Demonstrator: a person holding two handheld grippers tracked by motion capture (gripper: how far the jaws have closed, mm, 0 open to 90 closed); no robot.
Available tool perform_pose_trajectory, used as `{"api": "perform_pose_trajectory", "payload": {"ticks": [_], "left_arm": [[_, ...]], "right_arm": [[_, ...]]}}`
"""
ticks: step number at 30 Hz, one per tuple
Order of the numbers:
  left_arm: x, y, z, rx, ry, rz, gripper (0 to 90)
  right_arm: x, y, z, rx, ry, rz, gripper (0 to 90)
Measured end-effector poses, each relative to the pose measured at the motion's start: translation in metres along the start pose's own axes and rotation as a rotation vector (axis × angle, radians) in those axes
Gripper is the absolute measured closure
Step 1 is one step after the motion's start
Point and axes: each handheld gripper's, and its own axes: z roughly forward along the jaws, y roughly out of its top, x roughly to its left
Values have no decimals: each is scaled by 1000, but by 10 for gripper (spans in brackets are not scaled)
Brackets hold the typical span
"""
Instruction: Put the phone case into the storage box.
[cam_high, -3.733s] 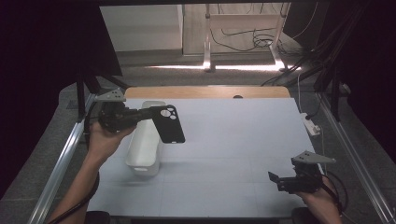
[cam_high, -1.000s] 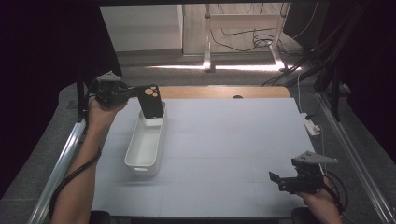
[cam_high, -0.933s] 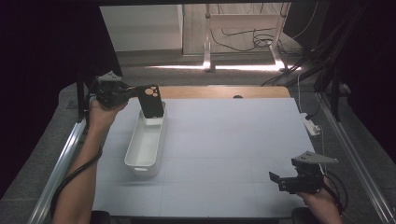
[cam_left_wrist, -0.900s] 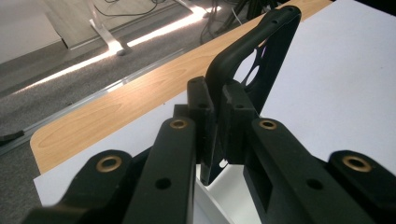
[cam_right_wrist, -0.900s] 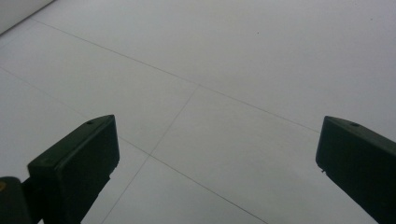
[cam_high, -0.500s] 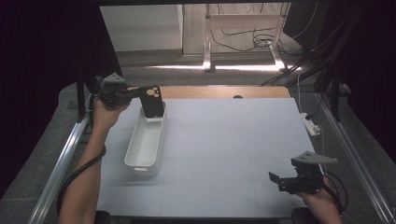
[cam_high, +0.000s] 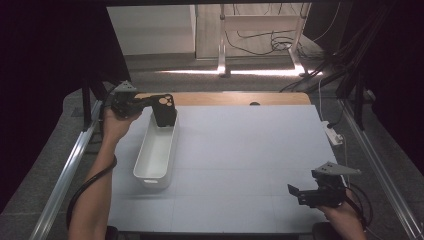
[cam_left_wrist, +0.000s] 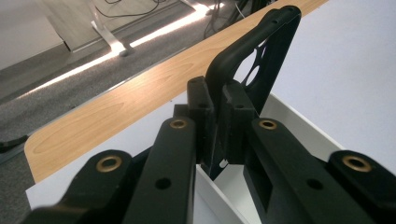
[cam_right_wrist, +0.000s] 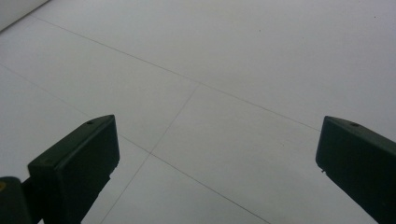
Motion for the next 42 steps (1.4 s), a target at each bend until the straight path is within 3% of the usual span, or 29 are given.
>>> {"api": "perform_pose_trajectory", "payload": {"ticks": [14, 29, 42], "left_arm": [[6, -7, 9, -19, -18, -23, 832], [9, -13, 17, -26, 22, -111, 760], [4, -11, 5, -14, 1, -169, 630]], "right_arm": [[0, 0, 0, 4, 5, 3, 0], [0, 0, -1, -3, 15, -5, 0], [0, 0, -1, -7, 17, -9, 0]]}}
